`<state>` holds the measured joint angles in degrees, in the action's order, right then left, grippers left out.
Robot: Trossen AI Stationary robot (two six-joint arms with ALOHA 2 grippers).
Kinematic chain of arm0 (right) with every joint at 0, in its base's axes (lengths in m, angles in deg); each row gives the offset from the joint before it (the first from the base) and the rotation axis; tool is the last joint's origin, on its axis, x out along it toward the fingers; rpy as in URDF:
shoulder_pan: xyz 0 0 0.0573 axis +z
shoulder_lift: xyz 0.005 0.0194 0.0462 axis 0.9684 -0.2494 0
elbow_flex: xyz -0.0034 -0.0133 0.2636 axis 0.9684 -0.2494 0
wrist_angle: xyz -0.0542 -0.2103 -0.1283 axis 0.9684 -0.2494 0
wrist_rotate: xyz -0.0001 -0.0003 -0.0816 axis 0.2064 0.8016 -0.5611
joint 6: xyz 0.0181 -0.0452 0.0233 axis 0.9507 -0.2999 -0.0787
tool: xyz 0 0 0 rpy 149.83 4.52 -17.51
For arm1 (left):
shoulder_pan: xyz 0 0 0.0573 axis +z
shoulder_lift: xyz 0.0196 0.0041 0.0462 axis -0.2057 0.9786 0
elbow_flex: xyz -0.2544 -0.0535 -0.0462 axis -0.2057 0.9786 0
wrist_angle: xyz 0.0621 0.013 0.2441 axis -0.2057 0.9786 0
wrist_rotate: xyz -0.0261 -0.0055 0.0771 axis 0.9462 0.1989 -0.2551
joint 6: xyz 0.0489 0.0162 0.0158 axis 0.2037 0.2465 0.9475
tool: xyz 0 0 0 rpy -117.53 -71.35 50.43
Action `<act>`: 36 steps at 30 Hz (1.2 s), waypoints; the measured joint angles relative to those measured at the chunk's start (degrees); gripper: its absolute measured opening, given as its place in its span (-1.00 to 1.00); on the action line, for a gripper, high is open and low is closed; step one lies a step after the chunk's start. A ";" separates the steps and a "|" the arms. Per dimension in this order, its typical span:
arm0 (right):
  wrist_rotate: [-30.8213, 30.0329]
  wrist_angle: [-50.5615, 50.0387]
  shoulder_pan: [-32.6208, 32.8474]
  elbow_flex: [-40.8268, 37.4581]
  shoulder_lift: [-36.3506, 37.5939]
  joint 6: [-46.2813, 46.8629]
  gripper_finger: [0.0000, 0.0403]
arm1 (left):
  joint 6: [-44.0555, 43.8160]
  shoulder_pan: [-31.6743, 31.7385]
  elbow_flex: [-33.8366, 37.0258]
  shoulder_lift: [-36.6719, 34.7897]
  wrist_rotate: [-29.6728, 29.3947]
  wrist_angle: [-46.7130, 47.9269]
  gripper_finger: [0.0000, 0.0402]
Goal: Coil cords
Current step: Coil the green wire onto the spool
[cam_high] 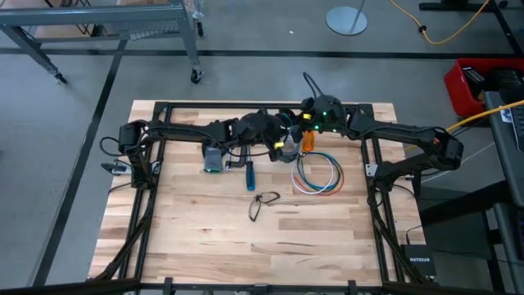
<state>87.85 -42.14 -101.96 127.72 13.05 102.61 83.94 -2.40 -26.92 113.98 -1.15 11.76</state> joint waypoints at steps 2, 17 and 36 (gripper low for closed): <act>2.09 0.32 -0.04 0.00 0.10 0.03 -1.00 | 1.22 -0.05 0.08 0.00 -0.40 -0.62 -0.98; 12.36 -0.11 -1.37 0.09 0.47 -0.40 -1.00 | 9.17 -1.80 0.21 0.11 -2.21 -1.82 -0.96; 16.12 5.04 -3.03 0.28 0.64 -1.65 -1.00 | 4.57 -2.40 0.33 0.31 -2.14 -1.69 -0.47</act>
<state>103.97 -37.10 -104.99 128.01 13.69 100.96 88.52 -4.80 -26.59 114.28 -3.29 10.07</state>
